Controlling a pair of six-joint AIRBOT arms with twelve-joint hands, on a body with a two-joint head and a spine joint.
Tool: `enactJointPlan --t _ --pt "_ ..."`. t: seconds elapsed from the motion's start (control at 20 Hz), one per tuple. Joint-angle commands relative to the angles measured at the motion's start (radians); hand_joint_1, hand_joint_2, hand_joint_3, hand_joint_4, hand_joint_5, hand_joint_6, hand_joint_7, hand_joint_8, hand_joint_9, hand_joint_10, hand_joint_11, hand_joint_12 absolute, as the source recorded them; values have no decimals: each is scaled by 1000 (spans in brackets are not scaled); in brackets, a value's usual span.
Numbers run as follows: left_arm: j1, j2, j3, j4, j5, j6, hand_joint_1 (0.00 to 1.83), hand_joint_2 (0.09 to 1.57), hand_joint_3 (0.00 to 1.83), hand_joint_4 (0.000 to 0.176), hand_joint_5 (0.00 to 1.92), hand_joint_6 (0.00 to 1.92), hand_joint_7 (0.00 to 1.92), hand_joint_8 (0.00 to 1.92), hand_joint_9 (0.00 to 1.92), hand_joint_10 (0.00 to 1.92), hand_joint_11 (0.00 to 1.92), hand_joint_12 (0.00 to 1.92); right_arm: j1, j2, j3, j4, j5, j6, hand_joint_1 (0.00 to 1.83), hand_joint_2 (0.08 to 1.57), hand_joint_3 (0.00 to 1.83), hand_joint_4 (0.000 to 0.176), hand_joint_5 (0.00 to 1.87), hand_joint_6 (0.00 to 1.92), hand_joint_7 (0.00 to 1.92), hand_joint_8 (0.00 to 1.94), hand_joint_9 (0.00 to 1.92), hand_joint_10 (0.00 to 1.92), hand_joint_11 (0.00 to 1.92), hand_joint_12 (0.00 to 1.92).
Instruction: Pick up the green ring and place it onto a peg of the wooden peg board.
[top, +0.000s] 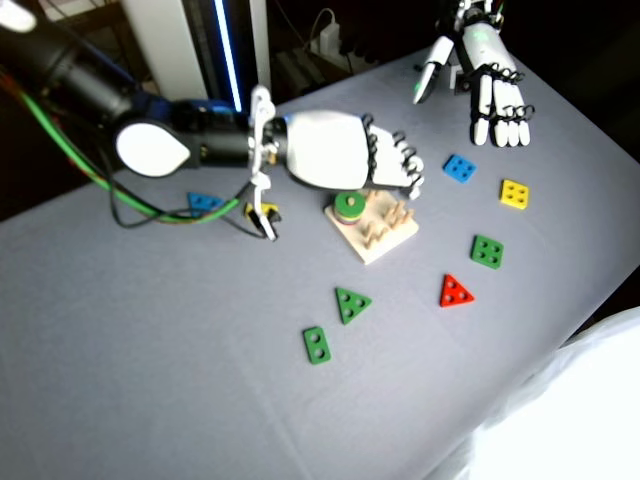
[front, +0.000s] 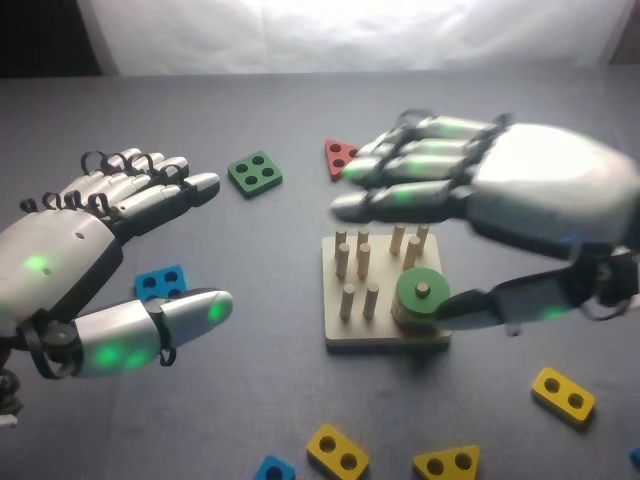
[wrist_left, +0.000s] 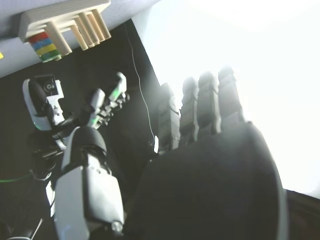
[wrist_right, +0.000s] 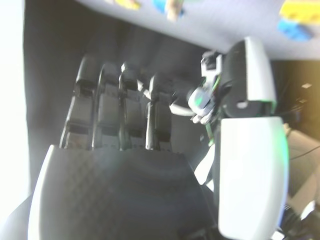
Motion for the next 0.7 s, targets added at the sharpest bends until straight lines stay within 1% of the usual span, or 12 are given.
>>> enactJointPlan --t 0.0,0.05,0.1,0.2,0.3,0.35,0.4,0.45,0.5,0.55,0.6,0.65 --pt "-7 7 -6 18 -162 -8 313 1076 0 65 321 1 180 5 80 2 6 38 -3 24 -5 69 202 3 957 926 0 120 294 0 153 1 191 6 0 610" --pt "-4 12 -11 17 -189 -9 399 1067 0 44 351 11 197 10 84 3 13 44 -22 49 -16 114 271 3 886 911 0 165 266 0 187 12 201 8 0 631" --pt "-2 19 -17 16 -222 -9 448 1070 0 41 351 9 200 9 87 4 33 57 -39 69 -25 158 337 3 811 916 0 174 256 0 187 5 179 1 0 603" --pt "-1 28 -27 16 -301 -13 507 1075 0 83 279 1 193 1 72 1 2 61 -87 102 -40 248 496 3 743 894 0 86 300 3 195 4 145 3 0 378" --pt "-1 30 -28 9 -348 -20 508 1075 0 83 278 1 192 1 71 1 0 61 -126 119 -49 310 601 3 742 894 0 85 300 2 194 3 144 3 0 371" --pt "-1 29 -23 -3 -374 -30 548 1082 0 86 277 0 188 0 71 0 0 36 -147 127 -55 346 664 -2 785 947 13 65 281 2 210 6 140 1 0 321" --pt "-1 28 -20 -15 -402 -45 512 1089 0 65 271 1 216 0 114 1 0 218 -166 135 -63 380 719 -14 792 954 12 48 289 6 235 13 172 13 35 327" --pt "0 27 -19 -21 -428 -54 475 1100 0 83 234 0 180 0 114 0 0 258 -190 141 -74 415 775 -25 830 959 4 40 293 3 260 6 188 8 6 384" --pt "1 28 -21 -21 -450 -61 467 1124 6 76 177 0 127 4 69 3 0 116 -209 147 -81 440 816 -32 853 963 0 16 286 0 253 1 217 3 36 543" --pt "1 29 -24 -20 -478 -81 501 1121 1 72 114 0 92 3 51 8 39 29 -247 157 -91 490 899 -38 844 919 0 34 325 1 345 2 323 7 32 824" --pt "1 29 -23 -17 -479 -90 501 1121 1 72 114 0 92 3 51 8 39 29 -257 158 -93 504 923 -38 844 919 0 34 325 1 345 2 323 7 32 824" --pt "0 20 -14 -7 -479 -117 564 1086 19 64 131 2 110 3 79 5 7 230 -267 159 -99 532 936 -38 849 936 0 9 357 2 415 5 399 17 67 892"
